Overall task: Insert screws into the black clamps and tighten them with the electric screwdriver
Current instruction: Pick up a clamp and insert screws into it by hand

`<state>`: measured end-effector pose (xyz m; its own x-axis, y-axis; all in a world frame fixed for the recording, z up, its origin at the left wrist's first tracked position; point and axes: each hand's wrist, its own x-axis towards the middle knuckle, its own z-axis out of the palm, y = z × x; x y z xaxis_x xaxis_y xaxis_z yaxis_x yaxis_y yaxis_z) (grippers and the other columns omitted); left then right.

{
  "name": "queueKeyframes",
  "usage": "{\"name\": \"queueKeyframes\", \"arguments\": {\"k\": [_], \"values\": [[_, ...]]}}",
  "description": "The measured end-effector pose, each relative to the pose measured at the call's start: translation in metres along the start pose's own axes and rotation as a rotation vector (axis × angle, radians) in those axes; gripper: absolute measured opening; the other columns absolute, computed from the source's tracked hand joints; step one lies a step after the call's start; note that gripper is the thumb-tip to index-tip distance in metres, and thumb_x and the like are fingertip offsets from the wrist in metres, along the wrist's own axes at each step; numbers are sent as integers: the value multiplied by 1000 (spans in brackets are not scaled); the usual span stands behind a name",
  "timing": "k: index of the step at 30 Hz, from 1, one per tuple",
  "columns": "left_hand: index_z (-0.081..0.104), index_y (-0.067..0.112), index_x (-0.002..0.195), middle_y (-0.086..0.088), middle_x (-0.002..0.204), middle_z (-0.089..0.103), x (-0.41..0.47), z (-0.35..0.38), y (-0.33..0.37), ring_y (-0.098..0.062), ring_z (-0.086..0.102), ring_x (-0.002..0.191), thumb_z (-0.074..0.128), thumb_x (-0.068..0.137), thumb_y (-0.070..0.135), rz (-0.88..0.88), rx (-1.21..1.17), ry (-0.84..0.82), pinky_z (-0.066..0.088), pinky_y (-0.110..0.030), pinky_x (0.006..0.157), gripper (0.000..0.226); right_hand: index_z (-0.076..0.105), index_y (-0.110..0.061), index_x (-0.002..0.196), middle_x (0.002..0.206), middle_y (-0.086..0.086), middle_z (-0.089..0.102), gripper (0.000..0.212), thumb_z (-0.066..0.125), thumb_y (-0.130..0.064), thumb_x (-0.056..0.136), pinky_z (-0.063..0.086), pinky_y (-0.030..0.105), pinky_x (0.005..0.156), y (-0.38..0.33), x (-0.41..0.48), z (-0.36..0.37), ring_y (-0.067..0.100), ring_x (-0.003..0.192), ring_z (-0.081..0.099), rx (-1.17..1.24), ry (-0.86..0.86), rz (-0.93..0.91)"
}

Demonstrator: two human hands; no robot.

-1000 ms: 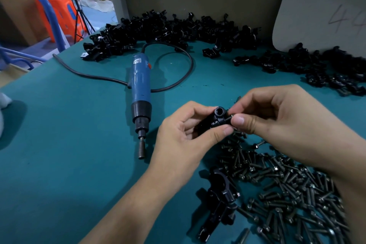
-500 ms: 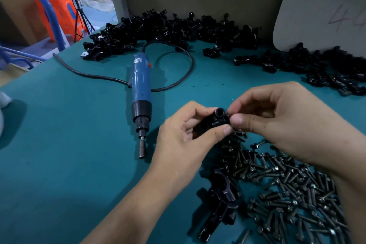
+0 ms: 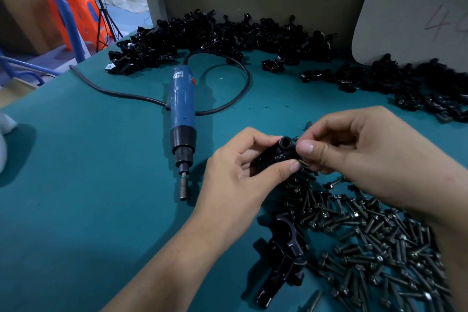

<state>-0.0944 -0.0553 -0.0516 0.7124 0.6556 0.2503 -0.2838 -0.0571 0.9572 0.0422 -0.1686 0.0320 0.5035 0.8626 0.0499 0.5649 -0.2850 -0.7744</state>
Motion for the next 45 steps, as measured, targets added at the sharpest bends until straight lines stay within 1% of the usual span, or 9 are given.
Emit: {"name": "queueKeyframes", "arguments": {"k": [3, 5, 8, 13, 17, 21, 28, 35, 45], "values": [[71, 33, 91, 1, 101, 80, 0, -1, 0, -13, 76, 94, 86, 81, 13, 2, 1, 11, 57, -21, 85, 27, 78, -29, 80, 71, -7, 76, 11, 74, -39, 84, 61, 27, 72, 2, 0, -1, 10, 66, 73, 1, -25, 35], [71, 33, 90, 1, 100, 80, 1, -1, 1, -13, 76, 94, 86, 81, 11, 5, -6, 22, 57, -22, 86, 28, 77, -31, 85, 77, -7, 77, 2, 76, -30, 86, 62, 31, 80, 3, 0, -1, 9, 71, 74, 44, -55, 41], [71, 33, 89, -1, 99, 81, 1, 0, 1, -12, 76, 91, 86, 81, 8, 5, -22, 35, 57, -22, 85, 30, 75, -34, 89, 81, -9, 77, 15, 78, -20, 86, 60, 36, 85, 4, 1, -2, 10, 76, 74, 5, -68, 21], [72, 31, 90, 0, 98, 80, 1, 0, 2, -11, 76, 91, 86, 80, 8, 10, -18, 25, 57, -20, 83, 29, 70, -32, 82, 79, -16, 72, 10, 67, -37, 90, 54, 31, 73, 3, 3, 4, 3, 74, 65, -171, -11, -17], [72, 33, 91, 1, 99, 80, 0, 0, 2, -12, 76, 92, 86, 82, 10, 12, -7, 13, 57, -20, 83, 28, 63, -34, 85, 77, -10, 70, 13, 56, -43, 92, 54, 37, 68, 1, 2, 7, 9, 67, 62, -223, -55, -10], [72, 33, 90, 1, 99, 81, 1, -1, 0, -14, 76, 91, 86, 79, 16, 1, -5, 37, 57, -21, 82, 25, 60, -34, 85, 75, -15, 65, 13, 58, -37, 97, 39, 20, 55, 4, 4, 9, 3, 60, 54, -252, -54, -36], [72, 29, 93, 0, 97, 81, 1, -1, -1, -11, 74, 87, 85, 79, 21, -32, -21, 43, 56, -24, 81, 20, 64, -35, 82, 83, -19, 68, 26, 73, -12, 91, 43, 7, 67, 4, 6, 10, 2, 77, 63, -148, 60, -116], [72, 31, 94, 1, 99, 81, 2, -2, -1, -12, 76, 90, 86, 79, 21, -23, 3, 45, 57, -26, 83, 23, 70, -32, 83, 82, -16, 72, 21, 76, -12, 89, 48, 9, 70, 4, 5, 6, 2, 79, 68, -80, 54, -144], [73, 27, 95, 0, 100, 81, 1, -2, -1, -15, 77, 93, 87, 78, 17, -30, -5, 59, 58, -27, 85, 24, 72, -29, 82, 79, -13, 73, 13, 78, -18, 86, 52, 13, 68, 3, 3, 5, 3, 73, 69, -24, 42, -76]]}}
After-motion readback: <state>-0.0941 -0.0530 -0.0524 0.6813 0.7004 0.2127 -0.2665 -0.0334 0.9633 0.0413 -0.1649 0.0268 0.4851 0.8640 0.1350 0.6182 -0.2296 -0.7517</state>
